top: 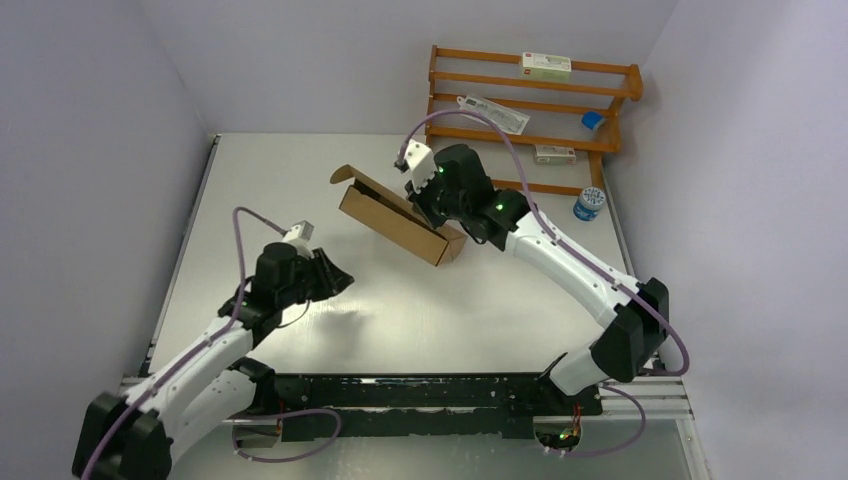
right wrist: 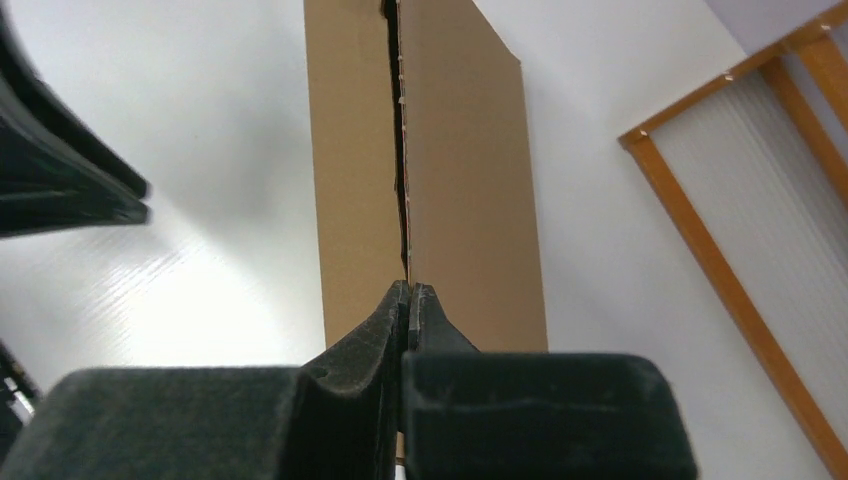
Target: Fold the paper box
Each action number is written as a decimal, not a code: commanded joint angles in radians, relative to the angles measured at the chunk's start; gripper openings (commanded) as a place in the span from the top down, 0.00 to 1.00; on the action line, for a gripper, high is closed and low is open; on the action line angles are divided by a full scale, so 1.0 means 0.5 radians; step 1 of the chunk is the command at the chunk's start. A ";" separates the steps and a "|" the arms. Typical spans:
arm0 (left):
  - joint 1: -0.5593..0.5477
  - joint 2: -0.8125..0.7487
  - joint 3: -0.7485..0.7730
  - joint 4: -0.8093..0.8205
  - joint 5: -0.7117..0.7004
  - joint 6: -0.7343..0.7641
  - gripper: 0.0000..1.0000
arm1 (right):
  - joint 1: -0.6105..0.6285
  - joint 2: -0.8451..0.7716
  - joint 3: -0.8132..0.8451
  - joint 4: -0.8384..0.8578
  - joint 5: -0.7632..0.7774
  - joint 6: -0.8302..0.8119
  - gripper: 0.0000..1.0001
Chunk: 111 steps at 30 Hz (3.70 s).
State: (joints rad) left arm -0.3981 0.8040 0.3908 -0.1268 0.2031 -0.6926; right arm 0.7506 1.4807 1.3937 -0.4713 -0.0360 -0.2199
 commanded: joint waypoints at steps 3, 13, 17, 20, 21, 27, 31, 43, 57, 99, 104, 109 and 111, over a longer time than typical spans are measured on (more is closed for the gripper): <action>-0.291 0.430 0.029 0.844 -0.276 -0.095 0.65 | -0.154 0.188 0.178 -0.180 -0.531 0.078 1.00; -0.495 0.725 -0.036 1.489 -0.710 -0.075 0.60 | -0.377 0.349 0.297 -0.228 -0.983 0.113 1.00; -0.544 0.976 0.006 1.707 -0.774 -0.046 0.58 | -0.385 0.399 0.354 -0.250 -1.053 0.115 1.00; -0.573 0.998 -0.078 1.874 -0.776 -0.069 0.62 | -0.406 0.390 0.389 -0.264 -1.009 0.109 1.00; -0.595 0.973 -0.133 1.937 -0.808 -0.063 0.63 | -0.419 0.386 0.402 -0.267 -1.016 0.106 1.00; -0.627 1.153 -0.051 1.949 -0.947 0.123 0.65 | -0.484 0.415 0.467 -0.275 -1.149 0.123 1.00; -0.630 1.441 0.053 2.225 -0.958 0.182 0.64 | -0.491 0.438 0.494 -0.310 -1.170 0.123 1.00; -0.799 1.183 -0.020 2.492 -1.240 0.376 0.60 | -0.506 0.470 0.575 -0.417 -1.471 0.115 1.00; -0.927 0.912 -0.120 2.147 -1.294 0.252 0.60 | -0.504 0.637 0.621 -0.562 -1.453 -0.003 1.00; -0.904 0.672 0.321 1.079 -1.354 0.459 0.52 | -0.470 0.641 0.646 -0.449 -0.703 -0.165 0.62; -0.791 0.575 0.429 0.798 -1.336 0.465 0.48 | -0.434 0.530 0.527 -0.377 -0.671 -0.152 0.62; -0.689 0.494 0.530 0.608 -1.260 0.446 0.46 | -0.383 0.438 0.463 -0.337 -0.606 -0.136 0.61; -0.661 0.480 0.586 0.501 -1.254 0.449 0.45 | -0.361 0.408 0.444 -0.331 -0.581 -0.135 0.60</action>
State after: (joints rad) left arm -0.7547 1.0779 0.6117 0.2371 -0.4496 -0.4747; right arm 0.5491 1.7298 1.6394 -0.6476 -0.3683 -0.3016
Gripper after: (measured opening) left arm 0.545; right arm 0.394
